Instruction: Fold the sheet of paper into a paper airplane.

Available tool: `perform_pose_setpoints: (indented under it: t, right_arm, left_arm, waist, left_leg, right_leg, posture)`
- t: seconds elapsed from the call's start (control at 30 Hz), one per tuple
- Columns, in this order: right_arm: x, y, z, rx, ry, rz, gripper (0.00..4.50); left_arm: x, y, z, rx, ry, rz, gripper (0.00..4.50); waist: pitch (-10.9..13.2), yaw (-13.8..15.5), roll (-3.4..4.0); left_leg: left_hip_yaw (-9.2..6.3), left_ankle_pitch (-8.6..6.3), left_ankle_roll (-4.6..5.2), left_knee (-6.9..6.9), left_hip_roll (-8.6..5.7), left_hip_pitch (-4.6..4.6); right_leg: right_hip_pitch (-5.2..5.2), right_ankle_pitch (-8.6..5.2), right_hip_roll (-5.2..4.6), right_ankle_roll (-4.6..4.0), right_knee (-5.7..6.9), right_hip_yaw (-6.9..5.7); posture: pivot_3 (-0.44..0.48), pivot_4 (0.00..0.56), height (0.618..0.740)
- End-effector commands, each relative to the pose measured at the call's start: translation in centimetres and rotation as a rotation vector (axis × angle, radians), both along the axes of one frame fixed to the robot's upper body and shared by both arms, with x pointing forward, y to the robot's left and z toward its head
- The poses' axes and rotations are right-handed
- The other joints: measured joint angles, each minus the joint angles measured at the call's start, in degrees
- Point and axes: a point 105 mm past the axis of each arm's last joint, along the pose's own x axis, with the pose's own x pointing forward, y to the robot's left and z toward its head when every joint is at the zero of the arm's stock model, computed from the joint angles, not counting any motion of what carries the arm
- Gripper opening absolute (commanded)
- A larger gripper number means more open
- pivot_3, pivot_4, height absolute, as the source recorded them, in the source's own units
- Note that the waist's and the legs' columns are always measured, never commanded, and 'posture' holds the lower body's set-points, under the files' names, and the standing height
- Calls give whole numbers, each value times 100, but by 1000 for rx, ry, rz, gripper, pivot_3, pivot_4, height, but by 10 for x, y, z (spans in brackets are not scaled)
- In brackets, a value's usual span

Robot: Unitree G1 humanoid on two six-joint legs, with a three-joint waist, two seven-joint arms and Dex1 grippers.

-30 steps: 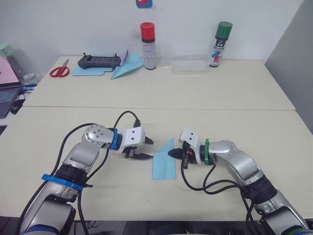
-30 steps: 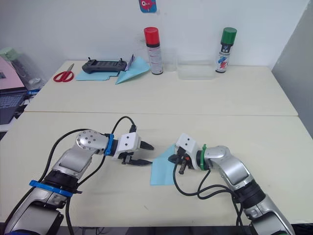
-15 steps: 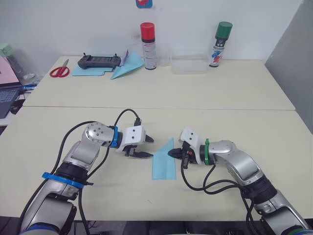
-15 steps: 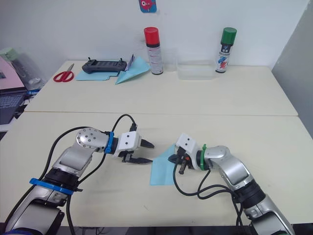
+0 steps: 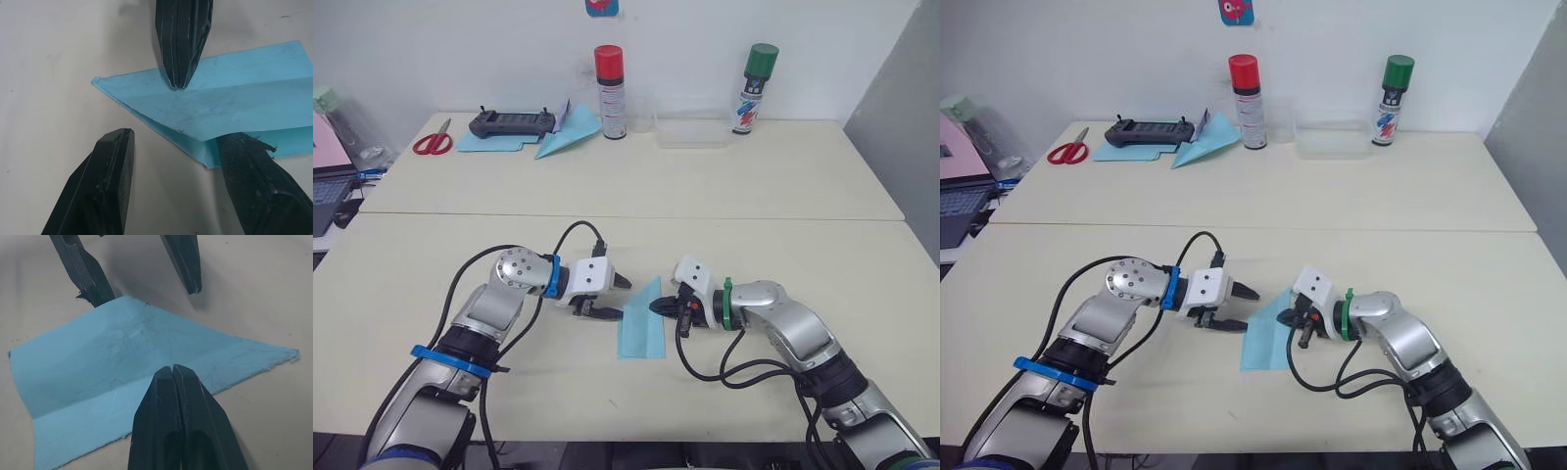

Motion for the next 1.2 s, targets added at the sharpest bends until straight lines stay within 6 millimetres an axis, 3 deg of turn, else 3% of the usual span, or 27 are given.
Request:
perform_pose_setpoints:
  t: [0.03, 0.2, 0.23, 0.33, 0.53, 0.57, 0.73, 0.87, 1.2]
  right_arm:
    - [4, -9, -6, -27, 14, -51, 0]
    - [5, -9, -5, -23, 14, -54, 0]
    - [5, -9, -5, -23, 14, -55, 0]
    - [4, -9, -5, -22, 15, -57, 0]
    - [4, -9, -5, -18, 16, -59, 0]
    - [5, -9, -3, -11, 14, -60, 0]
    - [15, -13, 13, 52, -23, -93, 0]
    - [24, -28, 32, 80, -61, -111, 0]
    - [21, -32, 31, 73, -73, -122, 0]
  left_arm:
    - [-2, -9, 10, -17, -54, -64, 2923]
    - [-1, -7, 5, 29, -83, -109, 2923]
    - [0, -7, 5, 31, -88, -115, 2745]
    - [-1, -8, 4, 36, -92, -143, 2052]
    - [-3, -8, 1, 57, -94, -177, 173]
    - [-3, -9, 1, 55, -92, -178, 67]
    - [-1, -11, 3, 49, -103, -180, 67]
    - [-2, -15, 7, 25, -103, -179, 67]
    - [0, -14, 11, 50, -103, -155, 67]
  waist:
    - [0, 2, 0]
    - [0, 2, 0]
    - [0, 2, 0]
    - [0, 2, 0]
    - [0, 3, 0]
    - [0, 3, 0]
    - [0, 3, 0]
    - [1, 3, 0]
    - [1, -11, 0]
  left_leg:
    - [0, 0, 0, 0, 0, 0]
    - [0, 0, 0, 2, 0, 1]
    - [0, 0, 0, 2, 0, 1]
    - [0, 0, 0, 3, 0, 1]
    - [0, 0, 0, 4, -1, 1]
    - [0, 0, 1, 4, -1, 1]
    - [-2, 1, 1, 5, -1, 0]
    - [-1, 0, 1, 5, -2, -2]
    - [-1, 0, 1, 4, -1, -2]
  right_leg:
    - [0, 0, 0, 0, 0, 0]
    - [1, 1, 0, 0, 3, 0]
    - [1, 1, 0, 0, 3, 0]
    - [1, 1, 0, 0, 3, 0]
    - [2, 1, 0, 0, 3, 0]
    - [2, 1, 0, 0, 3, 0]
    - [2, 1, 0, 0, 5, -1]
    - [1, 1, 0, 0, 4, 0]
    - [-2, 2, 1, 0, 8, 0]
  posture:
    - [0, 150, 740]
    - [0, 150, 740]
    - [0, 150, 740]
    - [0, 150, 740]
    - [0, 150, 740]
    - [0, 150, 740]
    - [0, 150, 740]
    - [0, 150, 740]
    - [0, 150, 740]
